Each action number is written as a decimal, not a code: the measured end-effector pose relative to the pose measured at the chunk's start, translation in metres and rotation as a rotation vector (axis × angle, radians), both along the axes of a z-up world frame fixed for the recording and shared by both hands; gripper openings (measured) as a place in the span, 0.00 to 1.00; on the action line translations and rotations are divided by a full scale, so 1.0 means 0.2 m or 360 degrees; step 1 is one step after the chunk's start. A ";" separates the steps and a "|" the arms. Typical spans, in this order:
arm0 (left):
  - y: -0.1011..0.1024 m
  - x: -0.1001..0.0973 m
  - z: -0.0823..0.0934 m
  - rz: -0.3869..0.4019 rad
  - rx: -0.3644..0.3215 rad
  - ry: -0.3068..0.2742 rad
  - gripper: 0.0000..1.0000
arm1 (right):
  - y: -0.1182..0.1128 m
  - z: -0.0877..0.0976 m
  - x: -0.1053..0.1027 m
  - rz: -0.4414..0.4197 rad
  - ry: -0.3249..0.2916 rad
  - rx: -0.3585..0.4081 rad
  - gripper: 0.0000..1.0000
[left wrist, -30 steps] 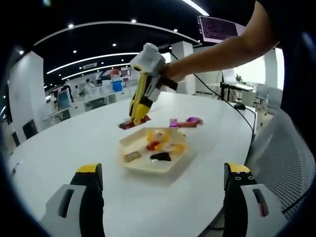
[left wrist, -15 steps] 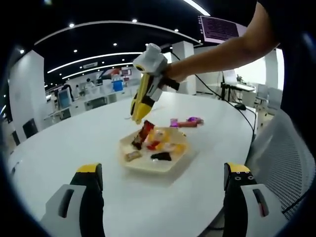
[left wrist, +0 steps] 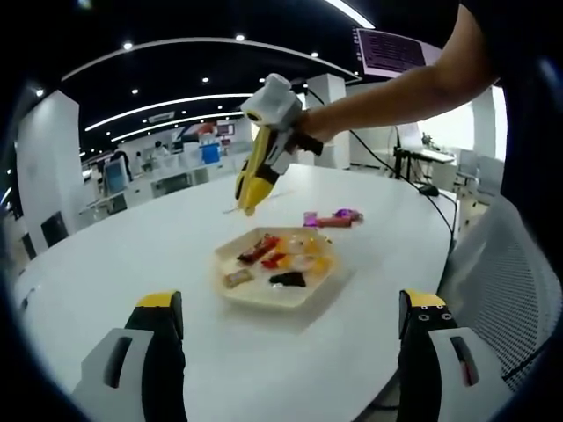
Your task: Place the target food into the container with the food tongs after gripping and lifting it, then release it inside without dropping or visibly crushing the food.
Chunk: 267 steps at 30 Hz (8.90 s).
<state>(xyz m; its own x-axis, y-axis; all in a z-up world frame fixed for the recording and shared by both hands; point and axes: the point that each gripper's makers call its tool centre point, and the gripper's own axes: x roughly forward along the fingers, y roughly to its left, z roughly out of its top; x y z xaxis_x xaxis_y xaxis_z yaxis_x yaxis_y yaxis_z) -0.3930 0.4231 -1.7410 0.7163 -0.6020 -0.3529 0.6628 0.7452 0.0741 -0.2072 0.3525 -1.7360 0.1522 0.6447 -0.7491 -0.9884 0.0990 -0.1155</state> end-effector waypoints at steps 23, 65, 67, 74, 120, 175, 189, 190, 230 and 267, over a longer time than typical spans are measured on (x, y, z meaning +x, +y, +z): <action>0.02 0.01 0.06 0.0024 -0.0049 -0.0053 0.99 | -0.28 0.02 -0.01 -0.0178 0.0009 0.0035 0.27; 0.09 0.00 0.01 0.0115 -0.0096 0.0073 0.99 | -0.91 -0.12 -0.08 -0.0551 0.0063 0.0053 0.27; 0.11 0.01 0.02 0.0137 -0.0114 0.0072 0.99 | -0.92 -0.12 -0.08 -0.0565 0.0073 0.0059 0.27; 0.10 0.01 0.02 0.0138 -0.0113 0.0071 0.99 | -0.97 -0.15 -0.09 -0.0613 0.0080 0.0070 0.28; 0.08 0.00 0.01 0.0129 -0.0102 0.0077 0.99 | -1.05 -0.32 -0.13 -0.0727 0.0160 0.0035 0.28; 0.08 0.00 0.01 0.0131 -0.0134 0.0093 0.99 | -1.05 -0.51 -0.14 -0.0783 0.0119 -0.0102 0.23; 0.09 0.01 0.01 0.0141 -0.0137 0.0088 0.99 | -1.07 -0.49 -0.14 -0.0787 0.0125 -0.0084 0.23; 0.09 0.00 0.01 0.0140 -0.0137 0.0089 0.99 | -1.08 -0.48 -0.14 -0.0788 0.0127 -0.0081 0.23; 0.10 0.02 0.08 0.0175 -0.0285 0.0042 0.99 | -1.02 -0.31 -0.09 -0.0739 0.0103 -0.0061 0.23; 0.09 0.02 0.08 0.0170 -0.0271 0.0033 0.99 | -0.64 -0.20 -0.11 -0.0565 0.0086 -0.0033 0.23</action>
